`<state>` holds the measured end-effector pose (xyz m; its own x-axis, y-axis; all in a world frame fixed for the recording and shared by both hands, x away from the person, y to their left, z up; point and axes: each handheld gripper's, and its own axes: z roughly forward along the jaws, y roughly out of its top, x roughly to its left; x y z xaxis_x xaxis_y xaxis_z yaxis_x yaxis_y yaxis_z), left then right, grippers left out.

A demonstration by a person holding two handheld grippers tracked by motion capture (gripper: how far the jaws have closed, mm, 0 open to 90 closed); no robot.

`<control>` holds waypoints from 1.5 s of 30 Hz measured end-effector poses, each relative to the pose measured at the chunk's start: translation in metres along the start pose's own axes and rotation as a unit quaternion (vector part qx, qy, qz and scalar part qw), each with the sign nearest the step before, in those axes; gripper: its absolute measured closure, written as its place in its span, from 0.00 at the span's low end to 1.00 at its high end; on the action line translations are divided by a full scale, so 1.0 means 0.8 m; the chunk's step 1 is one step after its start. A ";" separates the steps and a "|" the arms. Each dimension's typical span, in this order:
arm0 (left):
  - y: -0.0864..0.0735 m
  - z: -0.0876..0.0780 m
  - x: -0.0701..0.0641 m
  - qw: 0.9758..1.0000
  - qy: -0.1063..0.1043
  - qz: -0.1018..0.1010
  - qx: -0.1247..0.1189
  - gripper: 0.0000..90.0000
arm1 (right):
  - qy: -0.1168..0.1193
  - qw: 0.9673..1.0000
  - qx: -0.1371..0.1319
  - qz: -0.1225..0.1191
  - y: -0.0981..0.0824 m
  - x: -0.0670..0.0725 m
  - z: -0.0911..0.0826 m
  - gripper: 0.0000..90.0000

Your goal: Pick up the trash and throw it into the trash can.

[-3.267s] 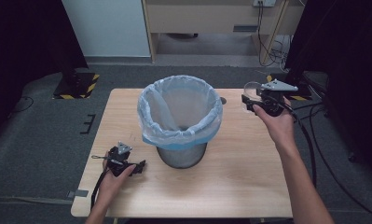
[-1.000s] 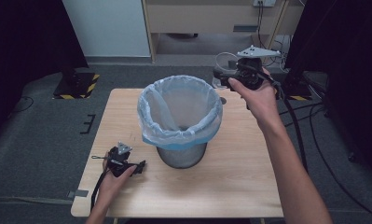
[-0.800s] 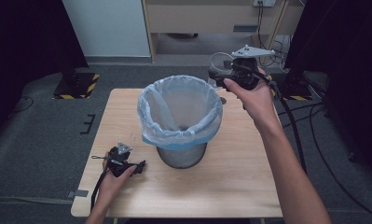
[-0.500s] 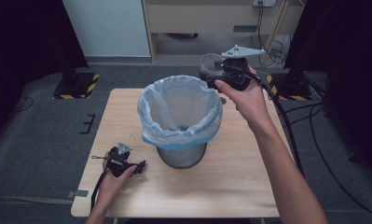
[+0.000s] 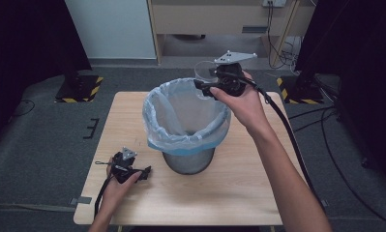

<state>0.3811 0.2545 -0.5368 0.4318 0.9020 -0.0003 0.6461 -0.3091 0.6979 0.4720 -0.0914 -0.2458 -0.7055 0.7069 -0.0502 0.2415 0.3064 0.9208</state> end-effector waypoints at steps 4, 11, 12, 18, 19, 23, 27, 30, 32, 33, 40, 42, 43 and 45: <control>0.000 0.000 0.000 1.000 0.000 0.000 0.000 0.00 | 0.006 1.000 0.003 -0.004 -0.002 0.004 0.004 0.38; 0.000 0.000 0.000 1.000 0.000 0.000 0.000 0.00 | 0.015 1.000 0.011 -0.010 -0.006 0.009 0.010 0.37; 0.000 0.000 0.000 1.000 0.000 0.000 0.000 0.00 | 0.015 1.000 0.015 -0.012 -0.007 0.010 0.012 0.37; 0.000 0.000 0.000 1.000 0.000 0.000 0.000 0.00 | 0.021 0.999 0.026 -0.020 -0.012 0.016 0.016 0.37; 0.000 0.000 0.000 1.000 0.000 0.000 0.000 0.00 | 0.022 0.999 0.027 -0.022 -0.013 0.017 0.017 0.37; 0.000 0.000 0.000 1.000 0.000 0.000 0.000 0.00 | 0.026 0.999 0.032 -0.025 -0.015 0.020 0.019 0.36; 0.000 0.000 0.000 1.000 0.001 -0.001 0.000 0.00 | 0.026 0.999 0.038 -0.023 -0.017 0.019 0.020 0.35; 0.000 0.000 0.000 1.000 0.001 -0.001 0.000 0.00 | 0.031 0.998 0.044 -0.019 -0.017 0.019 0.021 0.32; 0.000 0.000 0.000 1.000 0.001 -0.001 0.000 0.00 | 0.029 0.998 0.045 -0.019 -0.018 0.018 0.022 0.29; 0.000 0.000 0.000 1.000 0.001 -0.001 0.000 0.00 | 0.030 0.998 0.045 -0.018 -0.018 0.018 0.023 0.29; 0.000 0.000 0.000 1.000 0.001 -0.001 0.000 0.00 | 0.026 0.999 0.045 -0.016 -0.020 0.018 0.025 0.25; 0.000 0.000 0.000 1.000 0.001 -0.001 0.000 0.00 | 0.024 0.999 0.044 -0.015 -0.020 0.017 0.026 0.23; 0.000 0.000 0.000 1.000 0.001 -0.001 0.000 0.00 | 0.023 0.999 0.044 -0.014 -0.020 0.017 0.026 0.22; 0.000 0.000 0.000 1.000 0.001 -0.001 0.000 0.00 | 0.022 0.999 0.042 -0.012 -0.019 0.016 0.025 0.19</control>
<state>0.3812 0.2543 -0.5368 0.4298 0.9029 0.0000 0.6470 -0.3080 0.6975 0.4724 -0.0741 -0.2685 -0.7393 0.6712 -0.0531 0.2787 0.3768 0.8834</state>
